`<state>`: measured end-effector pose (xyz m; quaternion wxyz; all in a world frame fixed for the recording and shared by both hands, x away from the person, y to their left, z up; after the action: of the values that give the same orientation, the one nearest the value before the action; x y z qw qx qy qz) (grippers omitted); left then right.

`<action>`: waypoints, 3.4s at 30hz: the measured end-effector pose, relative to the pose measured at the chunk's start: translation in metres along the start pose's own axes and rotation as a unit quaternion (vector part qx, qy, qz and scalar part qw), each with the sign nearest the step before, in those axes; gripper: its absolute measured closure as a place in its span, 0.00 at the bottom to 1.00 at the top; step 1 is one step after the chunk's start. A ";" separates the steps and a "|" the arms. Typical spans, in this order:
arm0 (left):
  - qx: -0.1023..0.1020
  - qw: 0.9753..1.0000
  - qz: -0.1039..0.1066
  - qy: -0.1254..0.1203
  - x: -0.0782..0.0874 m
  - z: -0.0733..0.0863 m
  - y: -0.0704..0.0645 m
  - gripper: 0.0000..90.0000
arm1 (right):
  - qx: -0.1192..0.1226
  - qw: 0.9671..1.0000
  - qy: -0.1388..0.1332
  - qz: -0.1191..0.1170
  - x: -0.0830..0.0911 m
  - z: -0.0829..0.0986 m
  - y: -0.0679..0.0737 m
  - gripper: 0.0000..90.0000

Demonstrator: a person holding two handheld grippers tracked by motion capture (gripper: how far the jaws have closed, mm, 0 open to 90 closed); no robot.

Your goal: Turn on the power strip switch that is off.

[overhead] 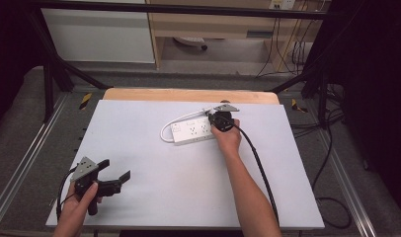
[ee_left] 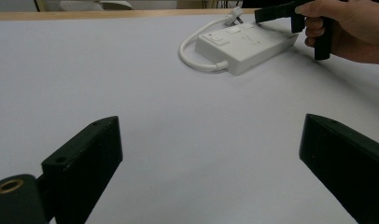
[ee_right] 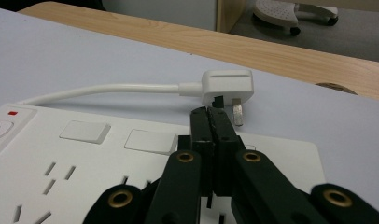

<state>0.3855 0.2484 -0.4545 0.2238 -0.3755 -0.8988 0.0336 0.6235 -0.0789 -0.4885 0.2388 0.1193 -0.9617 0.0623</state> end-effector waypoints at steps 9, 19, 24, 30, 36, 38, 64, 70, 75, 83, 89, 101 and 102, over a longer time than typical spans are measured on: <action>0.000 1.000 -0.001 0.000 0.000 0.000 0.000 0.07 | 0.000 1.000 0.000 0.000 0.000 0.000 0.000 1.00; -0.001 1.000 0.000 0.001 0.000 0.000 0.000 0.07 | -0.002 1.000 0.002 -0.001 0.000 0.003 0.000 1.00; -0.001 1.000 0.000 0.001 0.000 0.000 0.000 0.07 | 0.001 1.000 0.003 -0.002 -0.001 0.003 0.000 1.00; -0.001 1.000 0.000 0.000 0.001 0.000 0.000 0.07 | -0.007 1.000 0.006 -0.004 -0.001 0.002 -0.001 1.00; 0.000 1.000 -0.001 0.000 0.000 0.000 0.001 0.07 | -0.008 1.000 0.004 -0.003 0.001 0.001 -0.003 1.00; -0.001 1.000 -0.001 0.000 0.000 0.000 0.001 0.07 | -0.008 1.000 0.002 -0.004 0.002 -0.001 -0.004 1.00; -0.008 1.000 -0.003 0.005 0.000 0.001 0.000 0.07 | -0.016 0.999 -0.023 -0.020 0.034 -0.026 -0.009 0.97; -0.008 1.000 -0.002 0.006 -0.001 0.001 -0.001 0.07 | -0.018 0.999 -0.023 -0.020 0.040 -0.029 -0.014 0.94; -0.008 1.000 -0.003 0.006 -0.001 0.001 -0.001 0.07 | -0.021 0.999 -0.025 -0.021 0.045 -0.031 -0.019 0.93; -0.009 1.000 -0.003 0.009 -0.001 0.002 -0.001 0.07 | -0.028 0.999 -0.029 -0.021 0.051 -0.031 -0.026 0.92; -0.008 1.000 -0.004 0.010 -0.001 0.002 0.000 0.07 | -0.033 0.999 -0.033 -0.022 0.055 -0.033 -0.029 0.90; -0.009 1.000 -0.005 0.010 -0.001 0.002 0.000 0.07 | -0.042 0.998 -0.037 -0.024 0.064 -0.038 -0.035 0.78; -0.009 1.000 -0.005 0.010 -0.001 0.002 0.000 0.07 | -0.045 0.998 -0.036 -0.025 0.065 -0.038 -0.035 0.74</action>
<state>0.3850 0.2475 -0.4566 0.2295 -0.3733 -0.8986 0.0210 0.5937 -0.1185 -0.4220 0.2110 0.1348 -0.9681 0.0084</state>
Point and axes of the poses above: each handheld gripper's, and its own axes: x roughly backward along the jaws, z roughly out of its underside, y roughly to its left, the point moved 8 cm from there along -x, roughly forward along the jaws, and after that the axes turned 13 degrees about z, right-handed, at the moved point
